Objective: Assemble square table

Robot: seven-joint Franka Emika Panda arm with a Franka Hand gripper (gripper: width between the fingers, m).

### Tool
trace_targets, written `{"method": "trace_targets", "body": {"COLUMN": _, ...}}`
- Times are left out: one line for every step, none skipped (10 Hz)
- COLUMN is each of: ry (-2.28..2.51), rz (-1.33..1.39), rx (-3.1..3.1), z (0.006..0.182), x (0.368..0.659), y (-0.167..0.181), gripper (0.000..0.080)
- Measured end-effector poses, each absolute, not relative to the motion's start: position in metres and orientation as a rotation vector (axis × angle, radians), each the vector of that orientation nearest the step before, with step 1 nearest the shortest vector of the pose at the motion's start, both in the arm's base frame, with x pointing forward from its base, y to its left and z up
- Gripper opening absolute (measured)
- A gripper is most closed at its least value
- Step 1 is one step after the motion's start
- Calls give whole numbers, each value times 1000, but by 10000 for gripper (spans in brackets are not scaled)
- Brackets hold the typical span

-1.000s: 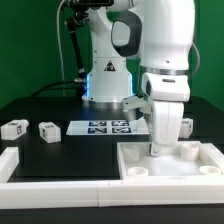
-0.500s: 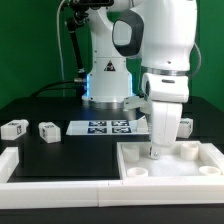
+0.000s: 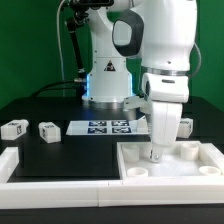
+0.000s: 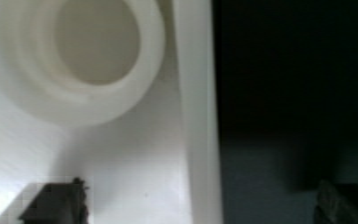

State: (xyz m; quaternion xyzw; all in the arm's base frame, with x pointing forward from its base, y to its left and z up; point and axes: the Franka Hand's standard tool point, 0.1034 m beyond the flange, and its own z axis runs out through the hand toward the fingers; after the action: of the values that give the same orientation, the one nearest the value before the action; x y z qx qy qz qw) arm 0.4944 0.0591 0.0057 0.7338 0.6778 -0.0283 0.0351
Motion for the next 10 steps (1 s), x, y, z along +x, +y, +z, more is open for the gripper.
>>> {"method": "trace_targets", "body": {"ry": 2083, "rz": -87, "rx": 2255, "z": 6, "x": 494, "y": 59, "gripper": 646}}
{"method": "trace_targets", "body": {"ry": 2083, "rz": -87, "rx": 2255, "z": 6, "x": 494, "y": 59, "gripper": 648}}
{"method": "trace_targets", "body": {"ry": 2083, "rz": -87, "rx": 2255, "z": 6, "x": 494, "y": 59, "gripper": 648}}
{"method": "trace_targets", "body": {"ry": 2081, "rz": -85, "rx": 2256, "z": 7, "x": 495, "y": 58, "gripper": 648}}
{"method": "trace_targets", "body": {"ry": 2022, "rz": -73, "rx": 2300, "z": 16, "x": 493, "y": 55, "gripper": 648}}
{"method": "trace_targets", "body": {"ry": 1915, "rz": -48, "rx": 2372, "z": 36, "x": 486, "y": 53, "gripper": 648}}
{"method": "trace_targets", "body": {"ry": 1817, "rz": -38, "rx": 2437, "z": 50, "x": 478, "y": 54, "gripper": 648}}
{"method": "trace_targets", "body": {"ry": 1684, "rz": -3, "rx": 2516, "z": 64, "x": 474, "y": 63, "gripper": 648}}
{"method": "trace_targets", "body": {"ry": 1458, "rz": 29, "rx": 2649, "z": 77, "x": 476, "y": 71, "gripper": 648}}
{"method": "trace_targets", "body": {"ry": 1429, "rz": 41, "rx": 2671, "z": 78, "x": 478, "y": 70, "gripper": 648}}
